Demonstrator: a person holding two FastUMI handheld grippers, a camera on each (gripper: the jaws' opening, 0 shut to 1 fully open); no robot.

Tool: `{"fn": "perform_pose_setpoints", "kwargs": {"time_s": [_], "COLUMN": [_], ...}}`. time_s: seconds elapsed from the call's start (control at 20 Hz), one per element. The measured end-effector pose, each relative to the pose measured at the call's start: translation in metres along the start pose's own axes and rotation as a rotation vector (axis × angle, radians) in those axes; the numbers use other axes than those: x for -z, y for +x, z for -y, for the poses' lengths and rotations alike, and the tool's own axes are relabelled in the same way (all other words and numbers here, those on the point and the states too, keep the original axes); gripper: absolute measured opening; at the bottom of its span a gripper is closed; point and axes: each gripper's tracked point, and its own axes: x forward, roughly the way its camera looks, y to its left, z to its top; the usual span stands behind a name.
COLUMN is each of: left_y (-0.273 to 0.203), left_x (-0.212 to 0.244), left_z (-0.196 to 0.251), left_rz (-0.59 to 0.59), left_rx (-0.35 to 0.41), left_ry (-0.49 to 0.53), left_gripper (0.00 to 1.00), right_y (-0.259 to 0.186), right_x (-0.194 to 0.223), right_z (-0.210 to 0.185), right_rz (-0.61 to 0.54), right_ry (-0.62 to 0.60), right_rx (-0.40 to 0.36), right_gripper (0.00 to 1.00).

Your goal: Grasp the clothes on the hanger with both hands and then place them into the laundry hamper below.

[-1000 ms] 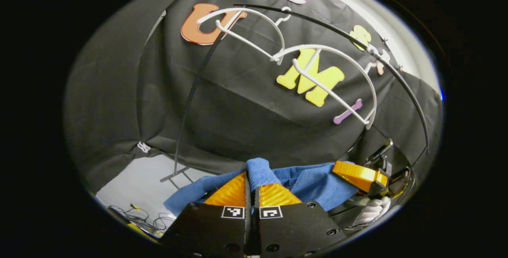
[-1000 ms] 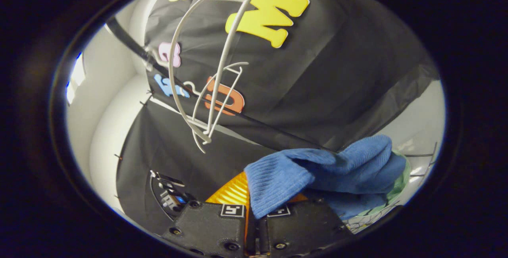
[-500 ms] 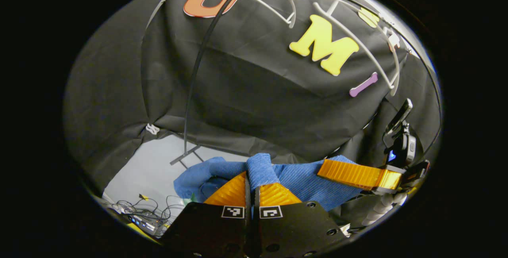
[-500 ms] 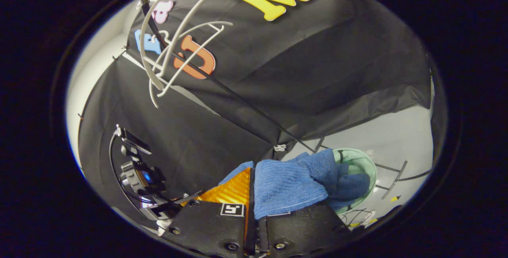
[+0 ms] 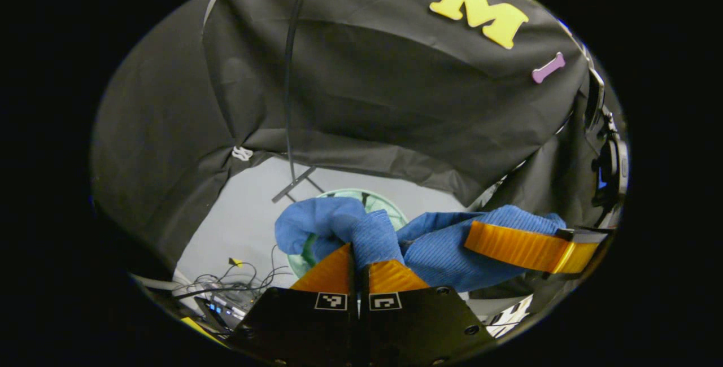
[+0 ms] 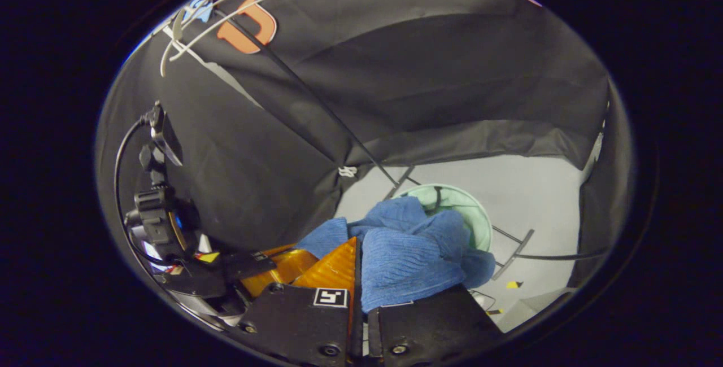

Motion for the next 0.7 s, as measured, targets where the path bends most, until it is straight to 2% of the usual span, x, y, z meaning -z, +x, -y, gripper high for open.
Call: {"fn": "perform_pose_setpoints", "kwargs": {"time_s": [0.1,0.15,0.2,0.4,0.55,0.65,0.7], "left_y": [0.004,0.005,0.007,0.011,0.015,0.015,0.016], "left_x": [0.005,0.005,0.006,0.005,0.002,0.0,0.001], "left_z": [-0.004,-0.006,-0.006,-0.01,0.003,0.003,0.001], "left_rz": [-0.024,-0.03,-0.034,-0.041,-0.027,-0.022,-0.021], "left_rx": [-0.021,-0.029,-0.03,-0.037,0.032,0.039,0.033], "left_ry": [0.003,0.0,-0.006,0.0,-0.035,-0.047,-0.048], "left_gripper": [0.0,0.05,0.0,0.02,0.11,0.55,0.77], "right_y": [0.001,0.0,-0.001,0.007,0.009,0.007,0.007], "right_x": [0.002,0.001,-0.001,-0.003,0.001,-0.005,-0.006], "right_z": [0.004,0.005,0.005,0.018,0.022,0.026,0.025], "right_rz": [-0.012,-0.009,-0.009,-0.016,-0.026,-0.018,-0.01], "right_ry": [0.001,0.003,0.006,0.012,-0.008,-0.04,-0.05], "right_rx": [0.023,0.033,0.036,0.045,0.066,0.103,0.103], "right_gripper": [0.06,0.06,0.07,0.07,0.06,0.13,0.29]}}
